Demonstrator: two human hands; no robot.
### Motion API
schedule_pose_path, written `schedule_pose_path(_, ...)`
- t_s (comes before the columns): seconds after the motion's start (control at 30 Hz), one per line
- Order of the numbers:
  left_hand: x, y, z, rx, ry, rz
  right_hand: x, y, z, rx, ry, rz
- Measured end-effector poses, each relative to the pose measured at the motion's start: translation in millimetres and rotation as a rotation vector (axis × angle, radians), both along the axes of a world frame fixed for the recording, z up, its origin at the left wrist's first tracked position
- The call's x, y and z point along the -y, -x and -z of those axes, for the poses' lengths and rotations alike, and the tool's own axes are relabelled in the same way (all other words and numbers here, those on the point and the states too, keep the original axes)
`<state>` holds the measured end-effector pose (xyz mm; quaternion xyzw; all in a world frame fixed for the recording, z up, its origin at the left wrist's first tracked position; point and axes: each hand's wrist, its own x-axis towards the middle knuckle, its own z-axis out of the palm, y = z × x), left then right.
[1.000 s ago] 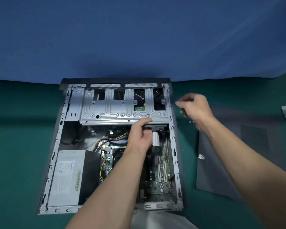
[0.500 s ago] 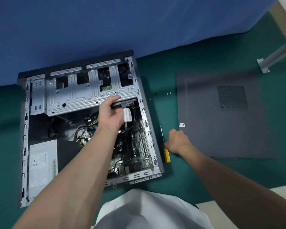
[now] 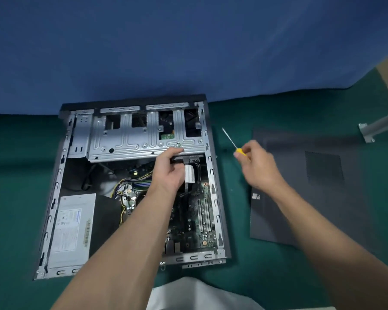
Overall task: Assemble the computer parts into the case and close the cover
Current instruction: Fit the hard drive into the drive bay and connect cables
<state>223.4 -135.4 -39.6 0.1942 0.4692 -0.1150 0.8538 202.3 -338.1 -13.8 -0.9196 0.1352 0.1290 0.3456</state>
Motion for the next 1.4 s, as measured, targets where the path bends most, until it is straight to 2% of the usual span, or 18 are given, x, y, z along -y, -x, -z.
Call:
schedule_pose_path(0.1,-1.8,0.2,-2.1,-0.008,0.003,0.045,-14.0,-28.2,-38.5,0.249,-0.083,0.049)
schedule_pose_path(0.2,-3.2,-1.2,-1.1,-0.029,0.043,0.05,-32.7,-50.4,-64.4,0.313,-0.141,0.025)
schedule_pose_path(0.37,-1.8,-5.9,0.9,-0.013,0.111,0.045,-62.9,-79.6,-86.3,0.317,-0.168,-0.145)
schedule_pose_path(0.57,-3.2,-5.9,2.4,0.032,0.128,0.064,-98.5,-108.8,-96.0,0.377,0.146,-0.595)
schedule_pose_path(0.7,-3.8,-8.3,5.3,-0.01,0.098,0.064,-114.3,-122.7,-96.7,0.395,0.238,-0.75)
schedule_pose_path(0.9,-5.6,-7.9,3.6,-0.026,0.092,0.061,-124.6,-130.8,-96.2,0.392,0.303,-0.85)
schedule_pose_path(1.4,-5.6,-8.1,2.3,0.009,0.102,0.038,-135.2,-138.0,-97.1,0.329,0.366,-0.939)
